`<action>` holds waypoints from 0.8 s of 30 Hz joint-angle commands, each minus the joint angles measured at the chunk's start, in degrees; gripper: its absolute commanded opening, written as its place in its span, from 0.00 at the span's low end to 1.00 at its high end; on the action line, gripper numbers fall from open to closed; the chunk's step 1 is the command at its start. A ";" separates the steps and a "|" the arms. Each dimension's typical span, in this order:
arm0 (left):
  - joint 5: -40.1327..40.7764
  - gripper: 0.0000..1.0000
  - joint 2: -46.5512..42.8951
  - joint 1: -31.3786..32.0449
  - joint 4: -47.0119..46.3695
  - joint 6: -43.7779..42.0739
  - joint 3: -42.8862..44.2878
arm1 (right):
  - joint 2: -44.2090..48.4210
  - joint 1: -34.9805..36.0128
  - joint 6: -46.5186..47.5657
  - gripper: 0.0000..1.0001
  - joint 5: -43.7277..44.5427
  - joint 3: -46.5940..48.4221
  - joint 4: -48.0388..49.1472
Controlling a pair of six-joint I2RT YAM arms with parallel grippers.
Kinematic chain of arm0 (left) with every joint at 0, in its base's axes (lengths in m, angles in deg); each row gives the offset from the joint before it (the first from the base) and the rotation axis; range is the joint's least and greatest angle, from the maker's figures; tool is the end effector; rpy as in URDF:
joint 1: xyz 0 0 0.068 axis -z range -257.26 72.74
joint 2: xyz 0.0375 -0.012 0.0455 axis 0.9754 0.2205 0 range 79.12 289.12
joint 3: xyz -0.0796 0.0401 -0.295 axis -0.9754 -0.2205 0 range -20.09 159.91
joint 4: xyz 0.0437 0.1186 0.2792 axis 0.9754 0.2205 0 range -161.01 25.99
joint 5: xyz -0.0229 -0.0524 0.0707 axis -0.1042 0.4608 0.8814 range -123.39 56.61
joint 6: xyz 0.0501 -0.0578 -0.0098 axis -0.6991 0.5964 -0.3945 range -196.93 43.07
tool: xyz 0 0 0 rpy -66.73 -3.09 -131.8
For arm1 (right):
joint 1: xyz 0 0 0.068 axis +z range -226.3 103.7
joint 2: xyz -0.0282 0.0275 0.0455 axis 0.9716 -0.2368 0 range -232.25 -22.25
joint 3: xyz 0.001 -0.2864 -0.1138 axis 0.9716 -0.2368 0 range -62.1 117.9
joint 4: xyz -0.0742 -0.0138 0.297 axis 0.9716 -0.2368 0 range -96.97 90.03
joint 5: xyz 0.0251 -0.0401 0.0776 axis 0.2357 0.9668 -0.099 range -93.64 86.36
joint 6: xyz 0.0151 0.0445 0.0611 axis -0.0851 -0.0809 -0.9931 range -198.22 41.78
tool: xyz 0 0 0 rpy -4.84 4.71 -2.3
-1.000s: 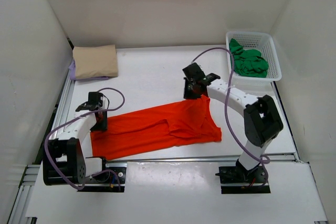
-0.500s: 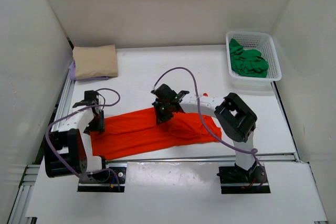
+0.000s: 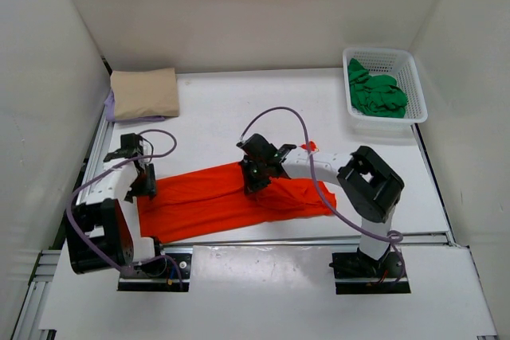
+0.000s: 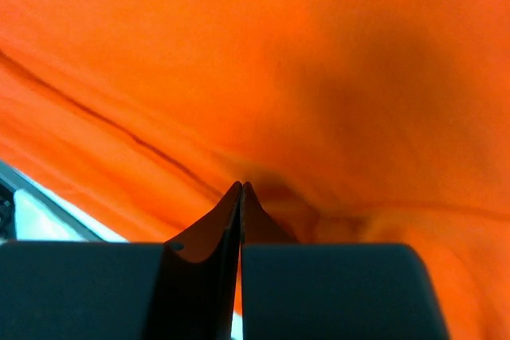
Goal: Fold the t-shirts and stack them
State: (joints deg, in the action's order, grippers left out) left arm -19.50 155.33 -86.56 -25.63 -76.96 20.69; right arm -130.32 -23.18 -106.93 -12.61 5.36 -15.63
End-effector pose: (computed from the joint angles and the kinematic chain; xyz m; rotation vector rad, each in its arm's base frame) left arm 0.2378 0.0549 0.1486 -0.2696 2.9662 0.3811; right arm 0.2626 0.3672 0.1390 -0.6364 2.6365 0.6992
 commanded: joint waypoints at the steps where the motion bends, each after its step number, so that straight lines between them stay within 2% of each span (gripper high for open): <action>1: -4.82 0.66 -6.05 -0.37 2.51 0.03 5.62 | 7.25 -0.04 0.58 0.00 3.95 1.18 -2.00; 4: -8.00 0.71 -7.20 -0.37 5.32 0.03 9.84 | 13.75 -0.04 -1.33 0.00 7.03 -1.01 -3.93; 8: -8.00 0.71 -5.46 -0.37 5.94 0.03 11.87 | 21.48 -4.24 -9.57 0.00 8.70 -6.72 -7.53; 13: -7.39 0.70 -2.38 -0.89 4.71 0.03 11.35 | 23.25 -8.37 -17.25 0.00 16.00 -14.96 -17.37; 16: -7.39 0.70 -1.85 -0.90 4.19 0.03 11.35 | 25.01 -11.71 -20.67 0.00 17.76 -19.37 -16.08; 17: -6.69 0.71 -2.37 -1.50 3.58 0.03 11.35 | 25.01 -15.90 -21.29 0.00 17.76 -24.61 -11.37; 19: -5.90 0.71 -2.38 -2.12 3.57 0.03 11.35 | 22.67 -18.29 -20.78 0.00 16.46 -26.76 -9.06; 24: -5.28 0.72 -3.77 -5.19 3.57 0.03 11.35 | 11.68 -23.76 -17.71 0.00 10.12 -25.63 -9.04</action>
State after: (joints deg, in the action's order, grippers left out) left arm -25.62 154.30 -89.67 -21.37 -76.96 31.92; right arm -110.08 -45.10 -126.62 -5.03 -17.79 -26.36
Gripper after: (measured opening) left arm 0.721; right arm 0.005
